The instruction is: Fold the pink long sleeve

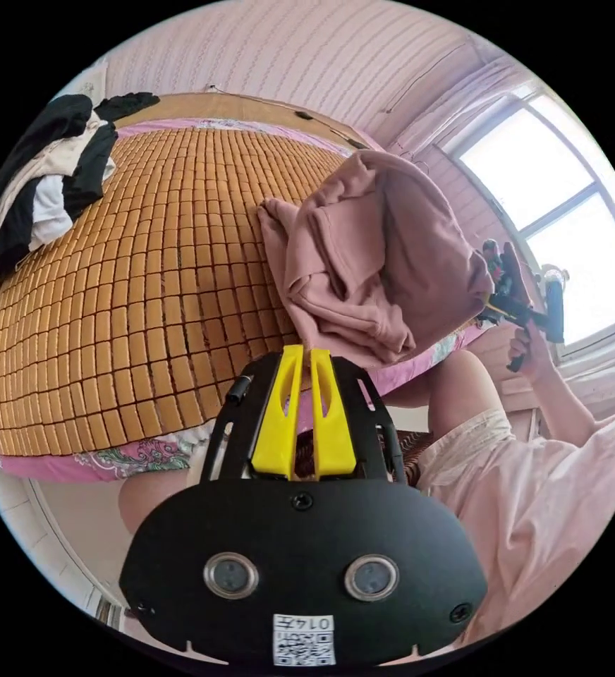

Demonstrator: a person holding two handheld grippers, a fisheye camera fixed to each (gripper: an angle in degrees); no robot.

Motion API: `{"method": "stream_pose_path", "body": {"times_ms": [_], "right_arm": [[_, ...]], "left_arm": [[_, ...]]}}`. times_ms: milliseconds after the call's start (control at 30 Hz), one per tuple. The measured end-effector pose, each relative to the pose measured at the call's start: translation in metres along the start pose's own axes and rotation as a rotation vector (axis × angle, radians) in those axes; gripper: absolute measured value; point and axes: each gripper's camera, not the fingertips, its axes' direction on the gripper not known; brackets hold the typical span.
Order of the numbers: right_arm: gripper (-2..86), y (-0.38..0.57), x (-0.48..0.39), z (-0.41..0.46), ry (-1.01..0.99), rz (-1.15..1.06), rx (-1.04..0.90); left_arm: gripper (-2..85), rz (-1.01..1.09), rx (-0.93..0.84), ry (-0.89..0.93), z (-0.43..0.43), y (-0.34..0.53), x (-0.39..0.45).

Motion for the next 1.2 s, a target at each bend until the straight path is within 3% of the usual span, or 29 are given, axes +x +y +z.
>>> {"method": "stream_pose_path", "body": {"times_ms": [133, 233, 367, 500, 733, 833, 933, 1067, 1200], "right_arm": [[1.2, -0.004, -0.005, -0.075, -0.175, -0.002, 0.147], [1.0, -0.033, -0.025, -0.161, -0.343, -0.062, 0.340], [0.8, -0.072, -0.079, -0.298, -0.450, -0.236, 0.585], [0.7, -0.070, -0.138, -0.454, -0.587, -0.438, 0.881], [0.5, -0.009, -0.255, -0.647, -0.518, -0.799, 1.178], [0.5, 0.002, -0.292, -0.704, -0.467, -0.873, 1.243], [0.4, -0.012, -0.333, -0.727, -0.303, -0.868, 1.234], [0.2, -0.097, -0.369, -0.698, -0.012, -0.742, 1.053], [0.1, -0.212, -0.367, -0.642, 0.072, -0.606, 0.826]], "left_arm": [[-0.8, 0.018, 0.247, 0.149, -0.070, 0.006, 0.025], [-1.0, 0.118, 0.436, 0.164, -0.141, -0.019, 0.052], [-1.0, 0.217, 0.683, 0.183, -0.236, -0.041, 0.084], [-1.0, 0.274, 1.001, 0.314, -0.350, -0.023, 0.115], [-1.0, 0.480, 1.349, 0.179, -0.463, 0.056, 0.199], [-1.0, 0.528, 1.412, 0.176, -0.491, 0.067, 0.219], [-1.0, 0.525, 1.412, 0.037, -0.498, 0.053, 0.238], [-1.0, 0.435, 1.290, -0.081, -0.475, -0.002, 0.236], [-1.0, 0.268, 1.109, -0.208, -0.431, -0.079, 0.219]]}}
